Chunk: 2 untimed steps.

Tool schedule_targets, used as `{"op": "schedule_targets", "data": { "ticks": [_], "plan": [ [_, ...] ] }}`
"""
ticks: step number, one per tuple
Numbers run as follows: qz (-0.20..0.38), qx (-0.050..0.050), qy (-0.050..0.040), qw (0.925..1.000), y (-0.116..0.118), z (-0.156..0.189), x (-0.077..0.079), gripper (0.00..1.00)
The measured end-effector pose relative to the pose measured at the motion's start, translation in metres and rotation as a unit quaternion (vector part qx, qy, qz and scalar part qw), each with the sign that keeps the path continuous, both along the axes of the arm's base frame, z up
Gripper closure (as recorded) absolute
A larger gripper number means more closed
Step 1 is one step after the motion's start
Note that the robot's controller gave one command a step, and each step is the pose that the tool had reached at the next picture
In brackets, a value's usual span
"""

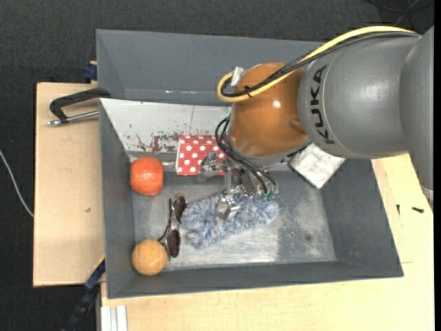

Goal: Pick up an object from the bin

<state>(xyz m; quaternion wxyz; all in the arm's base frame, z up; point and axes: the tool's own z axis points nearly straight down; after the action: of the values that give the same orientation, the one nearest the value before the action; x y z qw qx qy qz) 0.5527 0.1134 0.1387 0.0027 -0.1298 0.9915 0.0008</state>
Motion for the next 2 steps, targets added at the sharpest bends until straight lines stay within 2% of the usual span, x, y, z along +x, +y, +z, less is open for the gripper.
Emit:
{"op": "schedule_targets", "data": {
  "ticks": [1, 2],
  "plan": [
    [0.088, -0.001, 0.0012, 0.9961, 0.0009, -0.0594, 0.0132, 0.0],
    [0.035, 0.001, 0.0004, 0.9994, -0.0017, -0.0672, 0.0195, 1.0]
  ]
}}
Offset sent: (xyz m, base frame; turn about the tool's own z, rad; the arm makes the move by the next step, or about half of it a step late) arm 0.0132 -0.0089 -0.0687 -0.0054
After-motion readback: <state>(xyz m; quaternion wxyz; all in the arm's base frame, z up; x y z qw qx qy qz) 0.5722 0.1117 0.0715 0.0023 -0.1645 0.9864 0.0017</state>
